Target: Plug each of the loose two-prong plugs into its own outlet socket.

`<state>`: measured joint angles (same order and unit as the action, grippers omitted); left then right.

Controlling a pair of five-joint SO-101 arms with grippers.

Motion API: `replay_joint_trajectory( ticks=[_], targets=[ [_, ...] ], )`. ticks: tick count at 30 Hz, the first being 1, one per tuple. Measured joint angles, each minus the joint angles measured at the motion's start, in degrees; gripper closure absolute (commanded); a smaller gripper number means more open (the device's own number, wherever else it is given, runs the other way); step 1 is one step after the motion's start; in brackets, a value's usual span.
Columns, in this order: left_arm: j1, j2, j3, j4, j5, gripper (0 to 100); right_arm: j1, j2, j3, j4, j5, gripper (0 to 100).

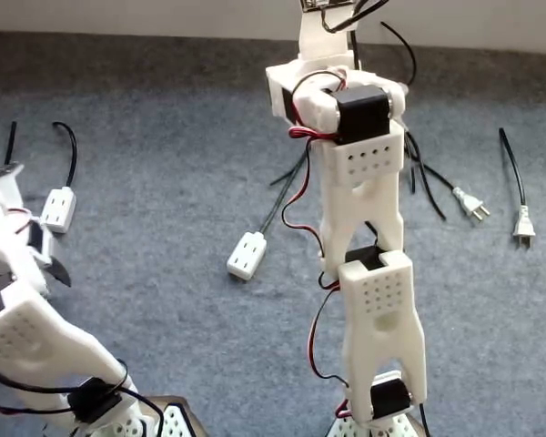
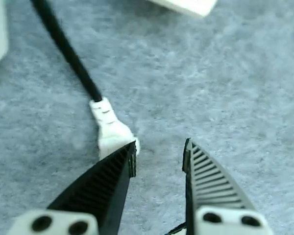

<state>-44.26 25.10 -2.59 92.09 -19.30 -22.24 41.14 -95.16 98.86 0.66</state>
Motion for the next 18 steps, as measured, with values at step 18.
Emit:
replay_joint_trajectory(
  ticks=[18],
  targets=[
    [-6.7, 0.0, 1.1, -5.9, 0.0, 82, 0.0, 0.0, 0.0, 0.0, 0.0, 67.4]
  ],
)
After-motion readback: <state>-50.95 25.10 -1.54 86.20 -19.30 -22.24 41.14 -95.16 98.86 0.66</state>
